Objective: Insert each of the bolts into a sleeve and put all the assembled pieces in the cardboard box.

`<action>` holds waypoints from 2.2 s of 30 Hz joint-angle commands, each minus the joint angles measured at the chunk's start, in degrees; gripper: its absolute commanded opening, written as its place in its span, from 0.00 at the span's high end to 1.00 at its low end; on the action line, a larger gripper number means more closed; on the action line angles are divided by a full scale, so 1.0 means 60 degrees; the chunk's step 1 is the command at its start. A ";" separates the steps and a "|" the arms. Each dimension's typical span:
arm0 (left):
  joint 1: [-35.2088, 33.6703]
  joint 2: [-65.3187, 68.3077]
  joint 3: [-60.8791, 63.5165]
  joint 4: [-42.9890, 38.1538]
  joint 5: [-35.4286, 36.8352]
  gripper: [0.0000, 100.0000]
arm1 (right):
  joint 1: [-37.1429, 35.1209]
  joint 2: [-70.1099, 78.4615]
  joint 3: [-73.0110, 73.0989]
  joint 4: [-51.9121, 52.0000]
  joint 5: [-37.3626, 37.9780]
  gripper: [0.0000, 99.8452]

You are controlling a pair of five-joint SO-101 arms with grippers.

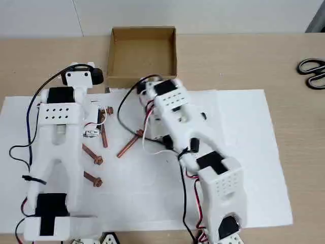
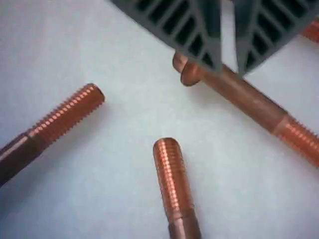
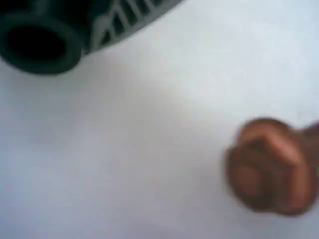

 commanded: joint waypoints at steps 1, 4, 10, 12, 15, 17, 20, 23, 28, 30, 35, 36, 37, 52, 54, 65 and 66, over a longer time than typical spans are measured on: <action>0.0015 -0.0132 -0.1209 0.0850 -0.0015 0.99 | 0.0725 -0.0974 -0.0762 0.0740 0.0527 1.00; 0.0015 -0.0147 -0.2498 0.1392 0.0000 0.99 | 0.1414 -0.1516 -0.0835 0.1004 0.0938 1.00; 0.0806 -0.0044 -0.2703 0.1392 -0.0220 0.99 | 0.3114 -0.2469 -0.0366 0.1150 0.1201 1.00; 0.1553 -0.0044 -0.2366 0.1392 -0.0352 0.99 | 0.3700 -0.2762 0.0088 0.1150 0.1509 1.00; 0.2388 -0.0044 -0.1883 0.1377 -0.0586 0.99 | 0.4476 -0.3275 0.0923 0.1150 0.1963 1.00; 0.2696 -0.0029 -0.1604 0.1363 -0.0615 0.99 | 0.4901 -0.3656 0.1582 0.1150 0.2432 1.00; 0.2916 0.0234 -0.1414 0.1363 -0.0864 0.99 | 0.5311 -0.4315 0.2520 0.1136 0.3370 1.00; 0.2872 0.0864 -0.1414 0.1333 -0.1172 0.98 | 0.5560 -0.5048 0.3267 0.1106 0.3897 1.00; 0.2886 0.1656 -0.1429 0.0806 -0.1421 0.91 | 0.5868 -0.6103 0.4161 0.1092 0.4000 1.00; 0.2916 0.1744 -0.1429 0.0484 -0.1597 0.91 | 0.5927 -0.6440 0.4440 0.1092 0.4000 1.00; 0.2930 0.1773 -0.1399 0.0000 -0.1670 0.88 | 0.5927 -0.7187 0.5026 0.1092 0.4000 1.00; 0.2930 0.1773 -0.1385 -0.0103 -0.1670 0.88 | 0.5927 -0.7304 0.5114 0.1092 0.4000 1.00; 0.2930 0.1788 -0.1385 -0.0205 -0.1670 0.88 | 0.5912 -0.7436 0.5187 0.1092 0.4000 1.00; 0.2945 0.3018 -0.1531 -0.1128 -0.2330 0.88 | 0.5912 -0.7832 0.5407 0.1092 0.4000 1.00; 0.2960 0.3077 -0.1531 -0.1319 -0.2330 0.88 | 0.5912 -0.7832 0.5407 0.1106 0.4000 1.00; 0.3473 0.3560 -0.1516 -0.1626 -0.2315 0.88 | 0.5912 -0.7832 0.5407 0.1106 0.3985 1.00; 0.3473 0.3751 -0.1531 -0.1626 -0.2300 0.88 | 0.5912 -0.7832 0.5407 0.1106 0.3985 1.00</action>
